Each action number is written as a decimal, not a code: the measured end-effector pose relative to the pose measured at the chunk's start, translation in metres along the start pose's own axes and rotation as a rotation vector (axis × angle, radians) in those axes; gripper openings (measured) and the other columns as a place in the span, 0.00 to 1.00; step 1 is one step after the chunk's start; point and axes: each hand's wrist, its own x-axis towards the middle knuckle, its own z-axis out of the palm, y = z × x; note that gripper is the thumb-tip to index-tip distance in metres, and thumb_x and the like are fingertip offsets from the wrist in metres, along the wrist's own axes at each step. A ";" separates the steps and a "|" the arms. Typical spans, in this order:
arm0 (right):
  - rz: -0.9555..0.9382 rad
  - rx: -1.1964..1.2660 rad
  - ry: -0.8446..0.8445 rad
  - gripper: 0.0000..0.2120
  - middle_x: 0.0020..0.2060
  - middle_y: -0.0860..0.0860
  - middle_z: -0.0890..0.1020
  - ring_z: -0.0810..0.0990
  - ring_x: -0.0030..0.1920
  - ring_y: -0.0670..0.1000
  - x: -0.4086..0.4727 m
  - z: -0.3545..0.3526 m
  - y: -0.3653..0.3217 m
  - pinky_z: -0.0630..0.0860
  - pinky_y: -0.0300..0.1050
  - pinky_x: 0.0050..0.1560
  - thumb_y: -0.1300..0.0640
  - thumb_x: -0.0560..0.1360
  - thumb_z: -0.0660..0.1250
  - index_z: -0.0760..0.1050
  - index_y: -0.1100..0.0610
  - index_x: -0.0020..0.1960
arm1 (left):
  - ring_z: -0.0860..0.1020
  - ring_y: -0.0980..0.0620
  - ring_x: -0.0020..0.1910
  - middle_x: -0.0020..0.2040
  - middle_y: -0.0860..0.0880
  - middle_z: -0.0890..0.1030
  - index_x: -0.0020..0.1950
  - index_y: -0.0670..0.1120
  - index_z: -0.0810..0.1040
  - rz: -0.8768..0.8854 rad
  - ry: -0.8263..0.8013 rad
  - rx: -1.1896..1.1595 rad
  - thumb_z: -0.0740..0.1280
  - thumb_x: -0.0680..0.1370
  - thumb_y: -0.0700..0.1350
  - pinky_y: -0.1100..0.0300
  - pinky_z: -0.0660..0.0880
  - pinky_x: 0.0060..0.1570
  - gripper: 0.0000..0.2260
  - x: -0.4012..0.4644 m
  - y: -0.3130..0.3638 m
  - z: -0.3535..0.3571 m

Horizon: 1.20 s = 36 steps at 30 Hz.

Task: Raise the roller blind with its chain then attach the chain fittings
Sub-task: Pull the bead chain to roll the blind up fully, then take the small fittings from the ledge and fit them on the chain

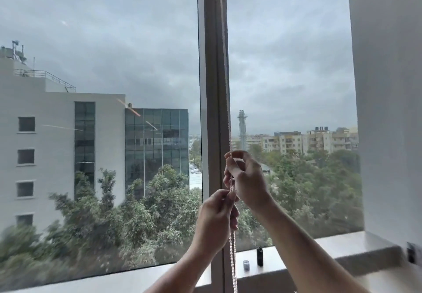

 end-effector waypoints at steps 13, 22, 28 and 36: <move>0.180 0.017 0.075 0.03 0.30 0.50 0.80 0.78 0.30 0.49 -0.085 -0.015 0.118 0.77 0.44 0.32 0.60 0.79 0.67 0.76 0.58 0.46 | 0.76 0.49 0.29 0.31 0.46 0.80 0.45 0.50 0.85 -0.258 -0.034 -0.222 0.71 0.75 0.48 0.57 0.76 0.30 0.05 -0.084 -0.106 0.012; 0.244 -0.031 0.070 0.03 0.33 0.51 0.82 0.80 0.33 0.49 -0.135 -0.022 0.179 0.79 0.44 0.38 0.61 0.76 0.70 0.77 0.59 0.47 | 0.76 0.47 0.30 0.32 0.44 0.80 0.43 0.43 0.85 -0.403 -0.036 -0.250 0.70 0.78 0.39 0.57 0.75 0.32 0.05 -0.130 -0.170 0.018; 0.311 0.025 0.063 0.19 0.33 0.52 0.82 0.80 0.32 0.49 -0.156 -0.031 0.218 0.78 0.41 0.33 0.40 0.69 0.75 0.79 0.54 0.48 | 0.76 0.48 0.31 0.32 0.44 0.80 0.43 0.42 0.84 -0.479 -0.033 -0.279 0.70 0.77 0.37 0.56 0.75 0.33 0.05 -0.144 -0.198 0.027; 0.554 -0.276 0.268 0.02 0.36 0.51 0.83 0.81 0.37 0.51 -0.149 -0.070 0.302 0.77 0.44 0.36 0.53 0.77 0.70 0.79 0.50 0.47 | 0.78 0.49 0.33 0.33 0.45 0.82 0.42 0.44 0.85 -0.516 0.022 -0.306 0.71 0.76 0.36 0.57 0.78 0.37 0.06 -0.139 -0.224 0.039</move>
